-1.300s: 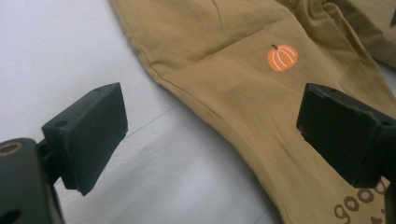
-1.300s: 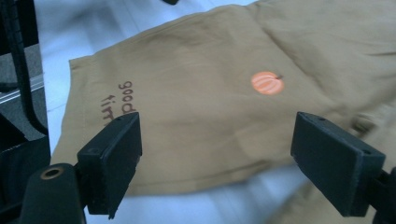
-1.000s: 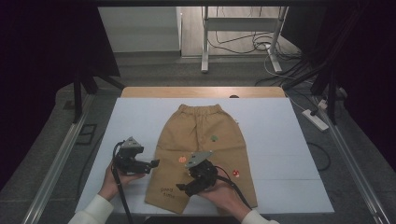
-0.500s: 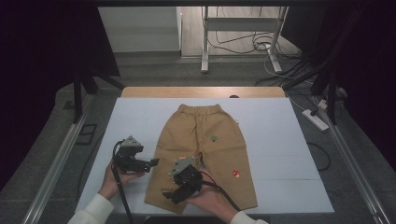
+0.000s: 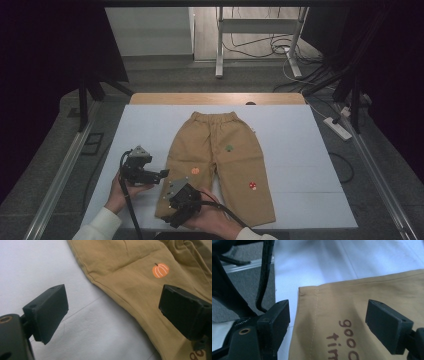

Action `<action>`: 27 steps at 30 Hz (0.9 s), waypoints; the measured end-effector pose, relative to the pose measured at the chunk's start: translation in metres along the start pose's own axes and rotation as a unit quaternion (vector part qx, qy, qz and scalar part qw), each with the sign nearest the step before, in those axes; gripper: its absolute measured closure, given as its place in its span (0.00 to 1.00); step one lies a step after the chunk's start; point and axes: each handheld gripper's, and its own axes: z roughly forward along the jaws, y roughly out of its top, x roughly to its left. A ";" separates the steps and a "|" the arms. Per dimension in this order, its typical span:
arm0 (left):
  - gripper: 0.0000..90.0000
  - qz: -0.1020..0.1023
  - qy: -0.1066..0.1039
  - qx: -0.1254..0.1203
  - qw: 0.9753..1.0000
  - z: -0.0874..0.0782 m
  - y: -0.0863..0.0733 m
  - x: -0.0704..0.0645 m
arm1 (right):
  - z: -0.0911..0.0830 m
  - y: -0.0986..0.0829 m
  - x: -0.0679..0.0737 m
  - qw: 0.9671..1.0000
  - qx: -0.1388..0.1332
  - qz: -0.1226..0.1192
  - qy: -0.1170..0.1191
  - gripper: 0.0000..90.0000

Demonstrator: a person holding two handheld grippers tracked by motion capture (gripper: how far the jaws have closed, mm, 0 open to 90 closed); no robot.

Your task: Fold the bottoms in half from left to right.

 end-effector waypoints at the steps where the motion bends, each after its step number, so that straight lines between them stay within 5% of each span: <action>1: 0.10 0.000 0.000 0.000 1.000 0.000 0.000 0.000 | 0.001 0.001 0.001 1.000 0.008 -0.004 -0.001 0.23; 6: 0.10 0.000 -0.002 0.000 1.000 0.000 -0.001 0.001 | 0.011 0.006 0.008 1.000 0.012 -0.009 0.015 0.23; 11: 0.10 -0.001 -0.003 0.001 1.000 0.001 -0.001 0.002 | 0.015 0.004 0.012 0.999 0.030 -0.026 -0.009 0.27; 16: 0.10 0.000 -0.001 0.002 1.000 0.001 -0.002 0.002 | 0.010 0.003 0.008 0.999 0.028 -0.015 -0.021 0.49; 20: 0.10 -0.001 -0.001 0.003 1.000 0.001 -0.001 0.002 | 0.001 0.001 0.003 0.999 0.039 -0.010 -0.029 0.94; 24: 0.10 -0.001 -0.002 0.001 1.000 0.002 0.000 0.001 | -0.002 -0.002 -0.004 0.999 0.034 0.013 -0.012 0.96; 27: 0.10 0.000 -0.001 0.001 1.000 0.002 0.000 0.001 | -0.010 -0.004 -0.005 1.000 0.027 0.009 -0.010 0.96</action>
